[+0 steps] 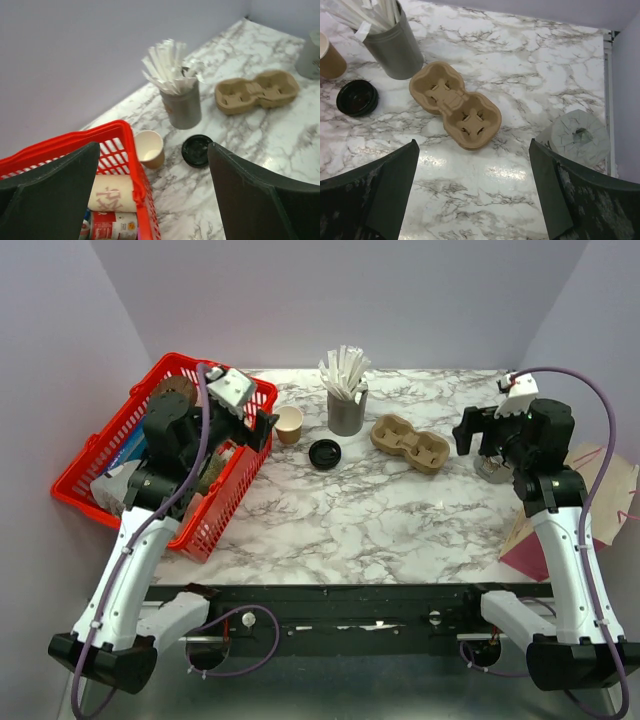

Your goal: Pack the takeout coffee

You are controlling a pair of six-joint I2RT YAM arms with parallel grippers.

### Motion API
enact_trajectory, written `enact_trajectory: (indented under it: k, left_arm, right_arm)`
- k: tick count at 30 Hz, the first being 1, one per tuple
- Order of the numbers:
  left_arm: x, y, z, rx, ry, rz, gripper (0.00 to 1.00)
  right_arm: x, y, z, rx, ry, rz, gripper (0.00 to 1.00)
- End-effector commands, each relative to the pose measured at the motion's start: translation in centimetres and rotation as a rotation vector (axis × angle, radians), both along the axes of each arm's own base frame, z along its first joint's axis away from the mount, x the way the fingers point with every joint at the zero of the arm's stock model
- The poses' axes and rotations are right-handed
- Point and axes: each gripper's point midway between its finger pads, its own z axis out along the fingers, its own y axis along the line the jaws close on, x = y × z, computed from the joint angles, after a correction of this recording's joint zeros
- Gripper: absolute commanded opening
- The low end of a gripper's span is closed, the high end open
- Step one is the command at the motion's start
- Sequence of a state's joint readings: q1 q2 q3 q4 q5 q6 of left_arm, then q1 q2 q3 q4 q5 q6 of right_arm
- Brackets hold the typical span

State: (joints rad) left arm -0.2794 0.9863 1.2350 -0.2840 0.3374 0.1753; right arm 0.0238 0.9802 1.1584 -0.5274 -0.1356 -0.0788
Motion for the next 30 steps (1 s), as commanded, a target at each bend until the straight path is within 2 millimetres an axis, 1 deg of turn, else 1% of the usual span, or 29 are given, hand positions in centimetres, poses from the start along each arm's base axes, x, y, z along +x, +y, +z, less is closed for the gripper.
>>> enact_trajectory:
  k: [1,2,3,4,5,6,7,8,9,10,11,13,14,15,16,18,19,20,21,22,23,24,25,26,27,28,29,30]
  left_arm:
    - [-2.1,-4.8,-2.4,0.131,0.08,-0.251,0.93]
    - [-2.4,-5.2,-3.6,0.174,0.114,-0.276,0.93]
    - [-2.6,-5.7,-4.2,0.196,0.134,-0.299,0.93]
    - [-2.5,-6.8,-4.9,0.222,0.16,-0.333,0.93]
    - [-3.1,-7.1,-6.3,0.259,0.214,-0.363,0.91]
    - [-3.1,-7.3,-7.1,0.301,0.227,-0.389,0.9]
    - [-2.6,-8.0,-8.1,0.333,0.266,-0.412,0.89]
    - [-2.8,-8.1,-9.4,0.369,0.32,-0.411,0.88]
    - [-2.4,-8.2,-10.0,0.372,0.358,-0.393,0.92]
    - [-1.8,-8.4,-10.0,0.373,0.373,-0.376,0.93]
    - [-0.8,-8.6,-11.4,0.39,0.417,-0.353,0.93]
    - [0.7,-8.6,-12.5,0.417,0.452,-0.312,0.94]
    - [1.5,-8.6,-12.7,0.419,0.453,-0.286,0.94]
    - [2.6,-8.0,-13.2,0.441,0.458,-0.22,0.95]
    - [3.5,-8.0,-13.9,0.462,0.47,-0.207,0.95]
    - [4.6,-7.5,-15.1,0.512,0.486,-0.17,0.95]
    - [5.4,-7.6,-14.7,0.52,0.473,-0.159,0.95]
    - [6.3,-7.9,-16.1,0.547,0.501,-0.155,0.93]
    - [6.9,-8.0,-16.5,0.561,0.505,-0.151,0.86]
    - [8.0,-8.4,-15.5,0.56,0.483,-0.14,0.83]
    - [8.8,-8.7,-17.3,0.592,0.521,-0.143,0.8]
    - [9.4,-8.9,-17.5,0.601,0.529,-0.14,0.76]
    - [10.5,-9.3,-16.3,0.595,0.503,-0.129,0.74]
    - [11.1,-9.4,-18.0,0.63,0.546,-0.13,0.71]
    - [11.6,-9.5,-18.3,0.641,0.55,-0.129,0.7]
    - [12.4,-9.8,-17.3,0.64,0.525,-0.123,0.69]
    - [12.9,-9.7,-18.7,0.663,0.557,-0.117,0.69]
    - [13.1,-9.8,-19.0,0.672,0.566,-0.115,0.69]
  right_arm:
    - [-0.7,1.6,0.3,-0.061,-0.006,0.159,1.0]
    - [-1.0,2.1,0.2,-0.073,-0.007,0.205,1.0]
    - [-1.7,3.3,-0.1,-0.099,-0.006,0.306,1.0]
    - [-2.2,3.9,-0.3,-0.107,-0.007,0.356,1.0]
    - [-2.6,4.4,-0.7,-0.109,-0.001,0.396,1.0]
    - [-3.2,5.1,-1.1,-0.107,0.009,0.453,1.0]
    - [-3.4,5.2,-1.5,-0.1,0.023,0.464,1.0]
    - [-3.6,5.3,-1.8,-0.094,0.038,0.47,1.0]
    - [-3.9,5.5,-2.2,-0.082,0.064,0.479,1.0]
    - [-4.1,5.5,-2.4,-0.079,0.074,0.481,1.0]
    - [-4.1,5.5,-2.8,-0.075,0.091,0.482,1.0]
    - [-4.4,5.4,-3.3,-0.069,0.108,0.472,1.0]
    - [-4.6,5.4,-3.3,-0.069,0.102,0.468,1.0]
    - [-4.7,5.4,-3.4,-0.067,0.102,0.469,1.0]
    - [-4.9,5.5,-3.8,-0.063,0.109,0.474,1.0]
    - [-5.3,5.6,-4.0,-0.057,0.116,0.479,1.0]
    - [-5.3,5.6,-4.3,-0.054,0.122,0.479,1.0]
    - [-5.3,5.6,-4.3,-0.051,0.125,0.476,1.0]
    - [-5.4,5.7,-4.4,-0.041,0.128,0.478,1.0]
    - [-5.4,5.8,-4.4,-0.038,0.127,0.48,1.0]
    - [-5.4,5.8,-4.5,-0.032,0.13,0.479,1.0]
    - [-5.4,6.0,-4.5,-0.023,0.129,0.483,1.0]
    - [-5.5,5.9,-4.5,-0.022,0.127,0.479,1.0]
    - [-5.5,5.9,-4.5,-0.02,0.126,0.477,1.0]
    - [-5.6,5.9,-4.5,-0.022,0.124,0.476,1.0]
    - [-5.7,5.9,-4.5,-0.025,0.124,0.479,1.0]
    - [-5.8,5.8,-4.4,-0.03,0.118,0.478,1.0]
    - [-5.9,5.8,-4.5,-0.038,0.123,0.483,1.0]
